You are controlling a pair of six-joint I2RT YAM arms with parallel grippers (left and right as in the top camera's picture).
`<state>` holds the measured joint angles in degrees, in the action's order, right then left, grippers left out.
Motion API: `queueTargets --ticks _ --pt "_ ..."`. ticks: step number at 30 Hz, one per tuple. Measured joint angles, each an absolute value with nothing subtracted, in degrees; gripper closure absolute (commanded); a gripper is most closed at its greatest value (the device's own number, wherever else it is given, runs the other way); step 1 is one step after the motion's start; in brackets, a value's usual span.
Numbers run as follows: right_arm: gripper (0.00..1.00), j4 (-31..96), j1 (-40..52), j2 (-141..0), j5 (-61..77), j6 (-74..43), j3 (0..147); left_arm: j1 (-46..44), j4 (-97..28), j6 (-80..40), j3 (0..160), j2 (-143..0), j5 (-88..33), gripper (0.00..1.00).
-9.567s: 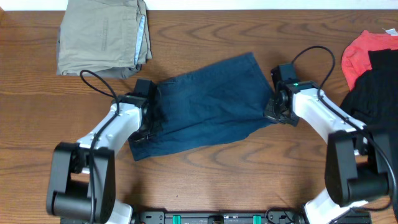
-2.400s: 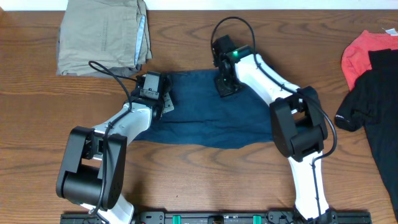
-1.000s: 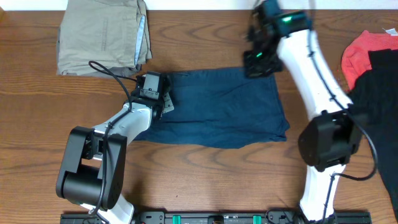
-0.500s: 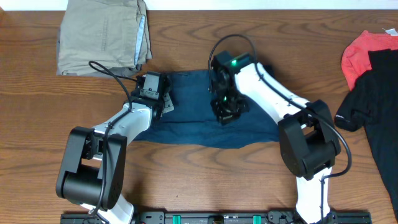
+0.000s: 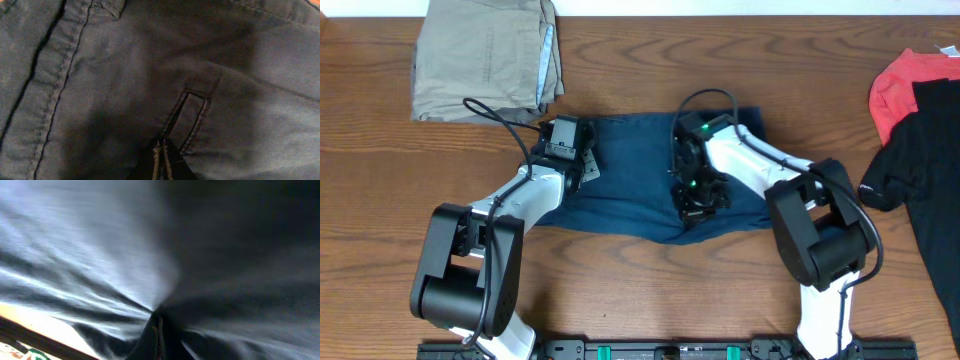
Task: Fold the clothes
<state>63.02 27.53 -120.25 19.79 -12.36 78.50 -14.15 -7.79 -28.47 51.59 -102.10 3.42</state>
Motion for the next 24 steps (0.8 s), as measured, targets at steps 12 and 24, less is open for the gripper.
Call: queueTargets --ticks 12,24 --pt "0.99 72.86 20.75 -120.38 6.33 -16.12 76.62 -14.39 -8.1 -28.47 51.59 -102.0 3.33 0.94" --pt "0.99 72.62 12.25 -120.57 -4.32 -22.0 75.94 -14.39 -8.29 -28.49 51.59 -101.93 3.38 0.94"
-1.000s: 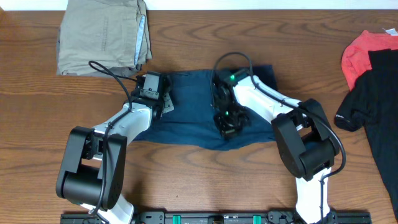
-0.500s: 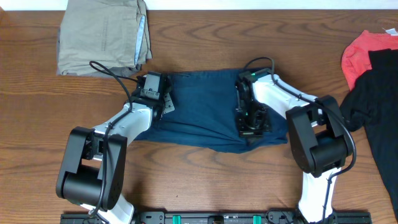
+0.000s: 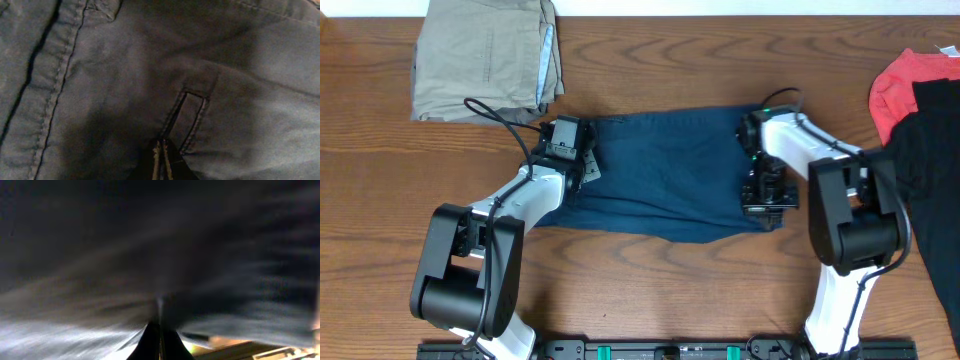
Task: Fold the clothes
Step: 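Withdraw the right gripper to the right side, then release the waistband with the left gripper and move it left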
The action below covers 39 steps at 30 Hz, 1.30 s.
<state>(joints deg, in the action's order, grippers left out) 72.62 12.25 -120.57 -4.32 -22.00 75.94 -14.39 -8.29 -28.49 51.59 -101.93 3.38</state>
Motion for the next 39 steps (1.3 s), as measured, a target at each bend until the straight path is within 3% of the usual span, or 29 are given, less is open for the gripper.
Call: queueTargets --ticks 12,18,23,25,27,29,30,32,35,36,39 --pt "0.99 67.79 2.46 -117.6 -5.02 -26.94 75.88 -14.79 -8.71 -28.47 51.59 -101.73 2.55 0.94" --pt "0.96 66.76 0.01 -107.83 -9.41 -27.66 75.2 -14.66 -10.0 -28.47 51.57 -101.14 3.44 0.94" --pt "0.42 65.87 0.05 -95.15 -10.33 -28.36 75.22 -14.33 -13.3 -28.47 51.27 -97.67 3.64 0.94" --pt "0.27 65.39 0.05 -91.7 -10.52 -28.51 75.22 -14.26 -14.46 -28.47 51.18 -95.13 3.42 0.94" --pt "0.01 64.77 0.05 -89.45 -10.66 -28.34 75.22 -14.24 -15.73 -28.47 51.18 -91.11 2.63 0.94" --pt "0.01 64.01 0.05 -88.51 -10.83 -28.29 75.22 -14.26 -16.93 -28.47 51.18 -86.94 1.21 0.94" --pt "0.01 63.68 0.05 -88.44 -10.9 -28.27 75.22 -14.26 -17.96 -28.47 51.18 -85.17 0.71 0.9" --pt "0.01 62.92 0.05 -88.51 -10.96 -28.27 75.2 -14.24 -21.08 -28.18 51.18 -80.95 -0.34 0.57" --pt "0.01 61.8 0.05 -88.49 -10.94 -28.27 75.2 -13.85 -26.83 -27.79 51.18 -76.09 -1.41 0.32" --pt "0.01 60.99 0.05 -88.49 -10.94 -28.27 75.2 -13.37 -28.88 -27.38 51.18 -75.0 -1.58 0.19" --pt "0.01 56.99 0.05 -88.49 -11.03 -28.27 75.2 -10.57 -32.77 -26.22 51.16 -73.28 -2.7 0.05"
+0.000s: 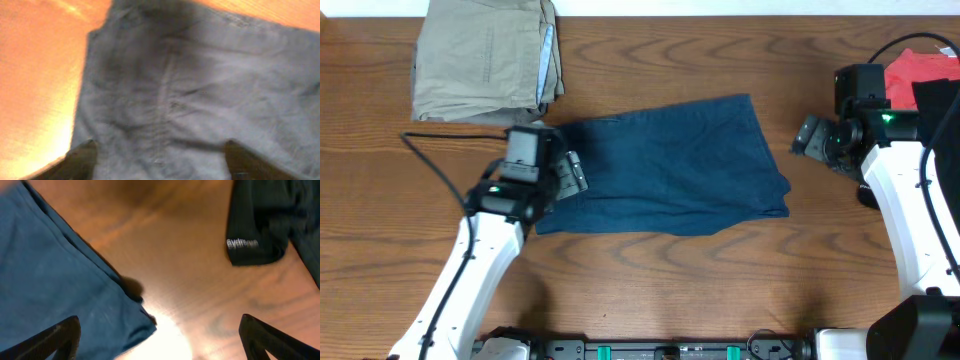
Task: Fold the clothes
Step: 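Release the waistband with the left gripper and move it left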
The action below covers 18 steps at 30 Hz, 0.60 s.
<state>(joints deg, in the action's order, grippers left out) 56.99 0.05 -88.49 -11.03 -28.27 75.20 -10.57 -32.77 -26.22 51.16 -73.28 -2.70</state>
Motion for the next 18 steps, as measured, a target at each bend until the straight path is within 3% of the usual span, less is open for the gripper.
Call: queueTargets --ticks 2,10,18 --pt "0.01 54.54 0.05 -88.49 -11.09 -28.27 75.2 -7.09 -33.87 -24.34 51.16 -72.95 -4.73 0.0" --pt "0.01 52.47 0.05 -88.49 -10.74 -28.27 75.2 11.31 -34.5 -14.28 51.13 -74.02 -23.07 0.02" --pt "0.01 52.47 0.05 -88.49 -10.02 -28.27 75.2 18.81 -32.75 -6.07 51.13 -81.45 -34.06 0.02"
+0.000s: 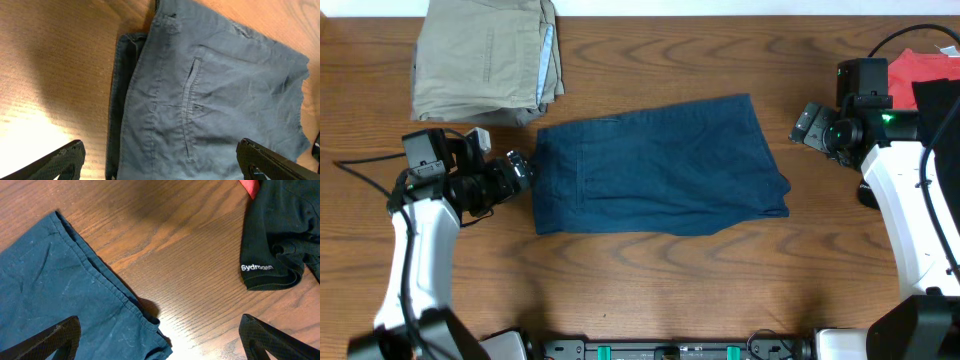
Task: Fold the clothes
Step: 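Release the waistband with the left gripper and move it left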
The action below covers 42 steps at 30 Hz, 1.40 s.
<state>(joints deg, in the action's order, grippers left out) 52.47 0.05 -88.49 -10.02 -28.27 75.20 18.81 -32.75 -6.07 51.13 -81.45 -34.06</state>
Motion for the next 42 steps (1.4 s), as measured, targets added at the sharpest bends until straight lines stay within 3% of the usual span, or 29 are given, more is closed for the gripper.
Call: queueTargets --ticks 13,27,37,42 --pt "0.01 52.49 0.05 -88.49 -9.89 -28.27 75.2 25.41 -28.38 0.3 51.13 -99.46 -45.25 0.02" --pt "0.01 52.49 0.05 -88.49 -9.89 -28.27 75.2 15.29 -29.32 1.69 51.16 -102.65 -50.92 0.02" --pt "0.01 52.49 0.05 -88.49 -9.89 -28.27 75.2 14.35 -29.12 0.01 51.4 -102.65 -50.19 0.0" --pt "0.01 52.47 0.05 -88.49 -9.89 -28.27 75.2 13.82 -28.62 -0.38 51.4 -102.85 -48.66 0.28"
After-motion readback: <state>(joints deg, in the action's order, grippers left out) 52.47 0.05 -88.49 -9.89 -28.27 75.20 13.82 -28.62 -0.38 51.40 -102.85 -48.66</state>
